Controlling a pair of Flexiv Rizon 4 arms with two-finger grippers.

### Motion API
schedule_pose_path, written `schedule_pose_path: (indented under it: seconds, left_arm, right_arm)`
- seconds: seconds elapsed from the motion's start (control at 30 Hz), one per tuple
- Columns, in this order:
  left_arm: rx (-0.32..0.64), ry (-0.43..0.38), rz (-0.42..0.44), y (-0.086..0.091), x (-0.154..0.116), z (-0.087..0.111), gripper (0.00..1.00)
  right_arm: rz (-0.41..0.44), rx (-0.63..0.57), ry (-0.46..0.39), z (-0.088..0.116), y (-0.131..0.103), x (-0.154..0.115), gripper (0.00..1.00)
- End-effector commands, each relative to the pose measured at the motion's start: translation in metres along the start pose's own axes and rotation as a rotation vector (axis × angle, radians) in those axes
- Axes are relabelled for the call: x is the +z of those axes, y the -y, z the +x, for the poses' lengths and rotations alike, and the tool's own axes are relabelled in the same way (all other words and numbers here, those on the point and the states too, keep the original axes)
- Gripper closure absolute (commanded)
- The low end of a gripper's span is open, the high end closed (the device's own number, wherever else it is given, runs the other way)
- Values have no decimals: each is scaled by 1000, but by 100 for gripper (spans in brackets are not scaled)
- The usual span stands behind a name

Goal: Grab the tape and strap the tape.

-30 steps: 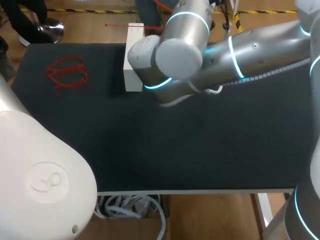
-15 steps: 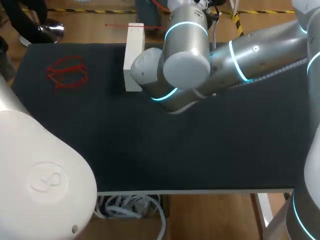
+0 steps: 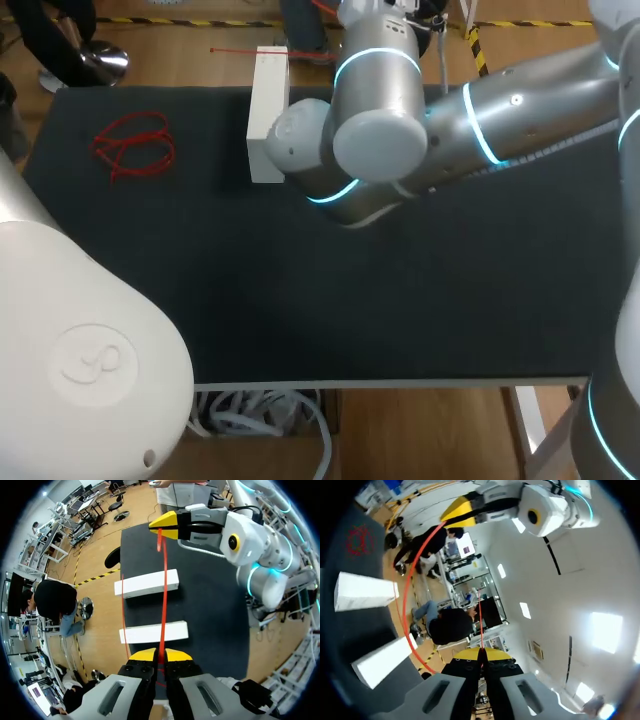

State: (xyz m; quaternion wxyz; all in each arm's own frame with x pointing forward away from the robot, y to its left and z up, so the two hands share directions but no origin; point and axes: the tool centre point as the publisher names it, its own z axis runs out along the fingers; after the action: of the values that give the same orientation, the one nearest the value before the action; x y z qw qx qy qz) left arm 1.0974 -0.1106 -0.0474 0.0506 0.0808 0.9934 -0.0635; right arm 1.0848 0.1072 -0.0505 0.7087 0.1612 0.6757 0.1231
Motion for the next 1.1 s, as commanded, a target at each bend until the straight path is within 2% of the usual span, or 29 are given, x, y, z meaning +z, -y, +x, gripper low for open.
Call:
schedule_pose_path:
  seconds: [0.03, 0.6, 0.73, 0.97, 1.1]
  left_arm:
    - [-1, -2, -3, 0, -1, 0, 100]
    - [-1, -2, -3, 0, -1, 0, 100]
    - [-1, -2, -3, 0, -1, 0, 100]
    - [-1, -2, -3, 0, -1, 0, 100]
    - [-1, -2, -3, 0, -1, 0, 100]
  right_arm:
    - [6, 73, 16, 3, -2, 2, 100]
    - [6, 73, 16, 3, -2, 2, 100]
    - [17, -36, 24, 3, -6, 1, 100]
    - [-31, -99, 34, -2, -23, -1, 100]
    - [-27, -126, 63, -3, -27, 3, 100]
